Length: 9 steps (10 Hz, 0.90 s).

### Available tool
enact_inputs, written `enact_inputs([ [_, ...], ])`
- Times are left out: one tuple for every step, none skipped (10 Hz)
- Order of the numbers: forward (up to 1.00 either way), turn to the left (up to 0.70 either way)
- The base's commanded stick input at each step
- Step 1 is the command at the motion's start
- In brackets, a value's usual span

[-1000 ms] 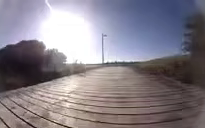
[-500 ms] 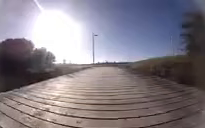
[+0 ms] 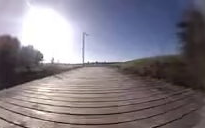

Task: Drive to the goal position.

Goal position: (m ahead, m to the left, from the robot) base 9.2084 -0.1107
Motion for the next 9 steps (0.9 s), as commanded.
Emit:
enact_inputs([
  [0.70,0.00],
  [0.70,0.00],
  [0.70,0.00],
  [0.70,0.00],
  [0.70,0.00],
  [0.70,0.00],
  [0.70,0.00],
  [0.70,0.00],
  [0.70,0.00],
])
